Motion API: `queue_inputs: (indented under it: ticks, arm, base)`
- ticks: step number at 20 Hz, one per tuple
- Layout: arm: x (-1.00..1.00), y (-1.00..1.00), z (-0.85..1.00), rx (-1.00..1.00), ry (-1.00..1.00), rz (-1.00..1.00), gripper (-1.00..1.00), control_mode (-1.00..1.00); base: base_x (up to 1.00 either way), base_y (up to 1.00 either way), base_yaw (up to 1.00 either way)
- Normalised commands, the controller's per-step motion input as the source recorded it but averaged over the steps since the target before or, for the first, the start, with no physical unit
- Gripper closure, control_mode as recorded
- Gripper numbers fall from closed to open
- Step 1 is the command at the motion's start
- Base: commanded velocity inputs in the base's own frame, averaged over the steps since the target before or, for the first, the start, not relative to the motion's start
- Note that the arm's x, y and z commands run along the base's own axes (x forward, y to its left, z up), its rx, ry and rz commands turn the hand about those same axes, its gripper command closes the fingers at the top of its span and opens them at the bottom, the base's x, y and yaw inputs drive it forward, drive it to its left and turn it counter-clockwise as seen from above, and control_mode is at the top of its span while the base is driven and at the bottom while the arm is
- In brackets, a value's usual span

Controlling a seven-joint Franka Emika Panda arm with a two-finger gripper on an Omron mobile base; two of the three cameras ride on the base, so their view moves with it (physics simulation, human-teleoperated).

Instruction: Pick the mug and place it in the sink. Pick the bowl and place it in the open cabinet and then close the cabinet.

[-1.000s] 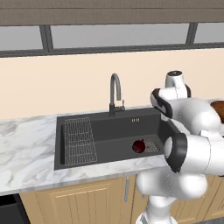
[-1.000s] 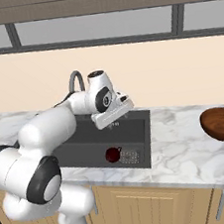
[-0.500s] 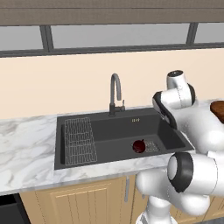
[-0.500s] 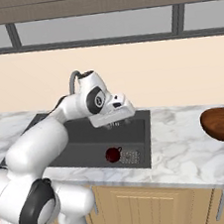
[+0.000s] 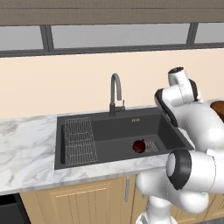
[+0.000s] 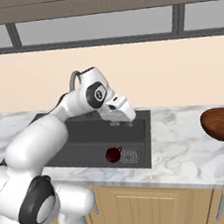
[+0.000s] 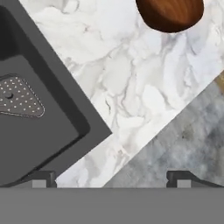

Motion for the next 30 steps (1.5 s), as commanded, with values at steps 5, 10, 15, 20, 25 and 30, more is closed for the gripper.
queue_inputs:
  ticks: [5, 10, 15, 20, 25, 30]
  arm:
    - [0.00, -0.13, 0.11, 0.00, -0.18, -0.63, -1.00, -1.00]
    - [0.00, -0.11, 0.00, 0.00, -0.28, -0.62, -1.00, -1.00]
    - [0.00, -0.08, 0.00, -0.06, -0.40, -0.60, -1.00, -1.00]
    - [0.00, -0.05, 0.00, -0.06, -0.40, -0.52, -1.00, -1.00]
    - [0.00, -0.31, 0.00, 0.00, -0.24, -0.41, -1.00, -1.00]
    - [0.00, -0.52, 0.00, 0.01, -0.11, -0.25, -1.00, -1.00]
  base:
    - [0.00, 0.00, 0.00]
    - [0.00, 0.00, 0.00]
    - [0.00, 0.00, 0.00]
    - [0.00, 0.00, 0.00]
    - [0.00, 0.00, 0.00]
    - [0.00, 0.00, 0.00]
